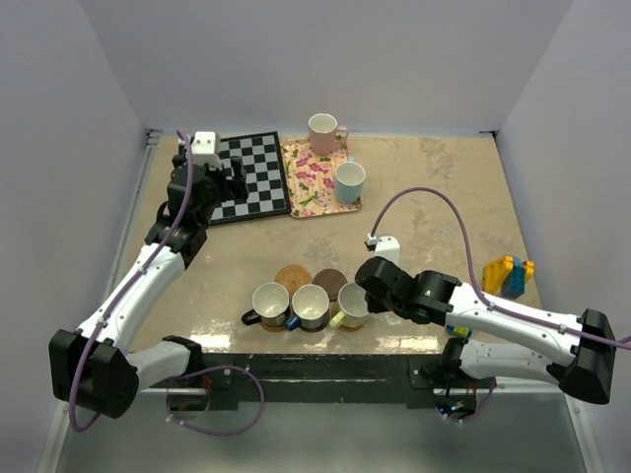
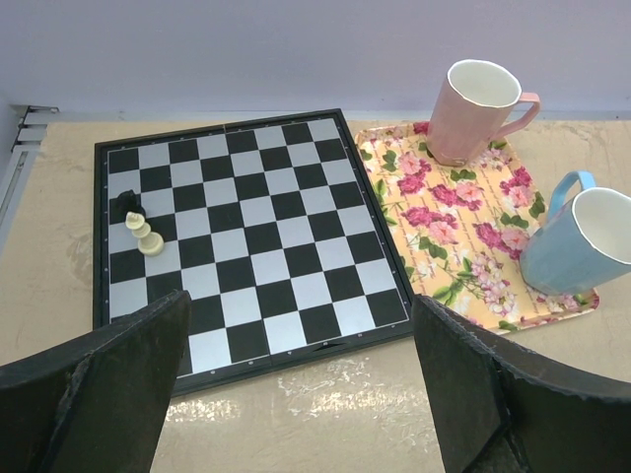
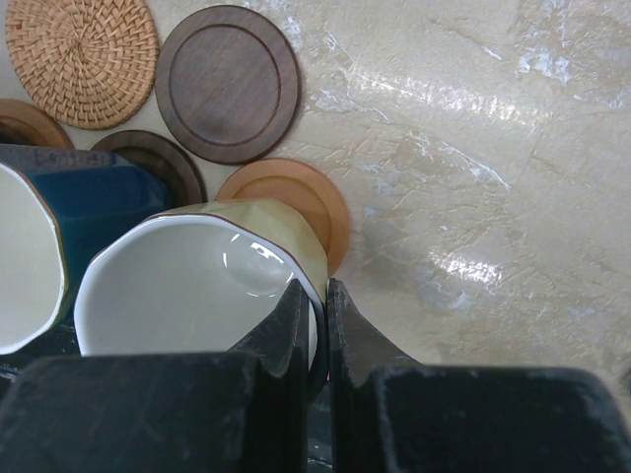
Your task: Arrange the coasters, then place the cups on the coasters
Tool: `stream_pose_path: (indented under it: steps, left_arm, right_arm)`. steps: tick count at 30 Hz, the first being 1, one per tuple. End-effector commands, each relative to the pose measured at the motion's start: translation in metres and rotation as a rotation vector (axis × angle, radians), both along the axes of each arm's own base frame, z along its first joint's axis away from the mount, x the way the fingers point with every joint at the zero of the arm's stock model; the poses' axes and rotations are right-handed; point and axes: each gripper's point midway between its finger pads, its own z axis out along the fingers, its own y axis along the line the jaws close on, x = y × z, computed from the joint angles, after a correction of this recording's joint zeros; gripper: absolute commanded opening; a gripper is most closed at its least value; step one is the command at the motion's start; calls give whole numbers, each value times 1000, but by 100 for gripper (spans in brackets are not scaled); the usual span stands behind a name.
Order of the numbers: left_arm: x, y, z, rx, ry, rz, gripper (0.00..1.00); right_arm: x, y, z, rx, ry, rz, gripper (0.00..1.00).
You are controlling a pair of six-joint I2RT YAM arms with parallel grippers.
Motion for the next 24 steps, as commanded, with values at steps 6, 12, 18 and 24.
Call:
stream_pose_path:
  steps: [6,12,18,24]
  left_arm:
    - [3,-4,13,-2,-44,-14,98]
    - [3,-4,16,-4,-49,-15,98]
    - [3,-4,16,-6,-49,-17,98]
    - [3,-5,17,-6,-50,-20,98]
  right_arm:
    - [20,17,17,92,-89,-85,0]
    - [19,17,12,69,-84,-90,0]
    - [18,17,8,54,-80,-88,0]
    - [16,15,5,34,-80,-92,0]
